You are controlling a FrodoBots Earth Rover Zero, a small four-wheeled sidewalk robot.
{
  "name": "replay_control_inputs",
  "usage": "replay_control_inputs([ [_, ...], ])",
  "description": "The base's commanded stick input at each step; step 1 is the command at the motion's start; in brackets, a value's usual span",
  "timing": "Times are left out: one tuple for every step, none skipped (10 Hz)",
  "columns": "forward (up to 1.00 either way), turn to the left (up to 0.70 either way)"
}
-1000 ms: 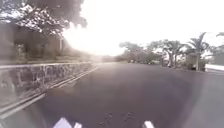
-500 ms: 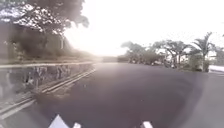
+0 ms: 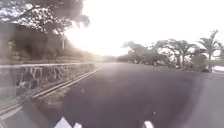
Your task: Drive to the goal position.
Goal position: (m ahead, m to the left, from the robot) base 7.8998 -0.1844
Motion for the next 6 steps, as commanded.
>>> replay_control_inputs([
  [0.70,0.00],
  [0.70,0.00],
  [0.70,0.00],
  [0.70,0.00],
  [0.70,0.00],
  [0.70,0.00],
])
